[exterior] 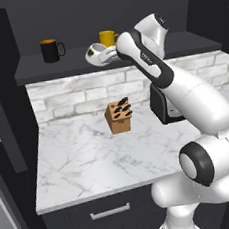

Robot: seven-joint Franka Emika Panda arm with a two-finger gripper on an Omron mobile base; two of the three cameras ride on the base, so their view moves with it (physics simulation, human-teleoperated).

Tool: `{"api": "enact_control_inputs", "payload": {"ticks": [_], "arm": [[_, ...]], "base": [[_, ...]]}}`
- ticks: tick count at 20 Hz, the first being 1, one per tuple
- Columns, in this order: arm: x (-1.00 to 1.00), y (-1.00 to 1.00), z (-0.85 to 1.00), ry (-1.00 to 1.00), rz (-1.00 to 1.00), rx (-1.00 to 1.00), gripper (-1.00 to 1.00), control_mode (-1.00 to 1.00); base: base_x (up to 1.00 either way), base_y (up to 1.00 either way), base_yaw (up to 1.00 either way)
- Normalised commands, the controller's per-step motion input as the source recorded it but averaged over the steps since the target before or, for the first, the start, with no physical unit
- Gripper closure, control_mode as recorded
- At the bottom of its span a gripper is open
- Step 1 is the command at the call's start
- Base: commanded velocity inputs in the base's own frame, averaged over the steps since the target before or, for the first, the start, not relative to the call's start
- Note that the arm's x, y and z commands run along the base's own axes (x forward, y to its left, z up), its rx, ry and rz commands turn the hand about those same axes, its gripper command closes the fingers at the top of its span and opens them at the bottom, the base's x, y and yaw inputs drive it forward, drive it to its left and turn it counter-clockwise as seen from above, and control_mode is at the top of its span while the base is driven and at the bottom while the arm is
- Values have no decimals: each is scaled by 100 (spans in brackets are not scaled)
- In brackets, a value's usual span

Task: Pick the mug on the counter and place it in the cabinet with the handle facing the right, like the mugs already inside.

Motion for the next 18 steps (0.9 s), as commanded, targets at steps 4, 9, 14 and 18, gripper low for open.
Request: {"api": "enact_control_inputs", "payload": {"ticks": [4,9,14,18], "arm": [[24,0,-6,0,1,0,100,-100],[29,0,-8,0,1,0,100,-100],[34,0,-4,0,1,0,100,-100],[33,0,-9,0,1,0,100,-100]], "base": [[0,0,0],[0,0,0],[0,0,0],[0,0,0]]}}
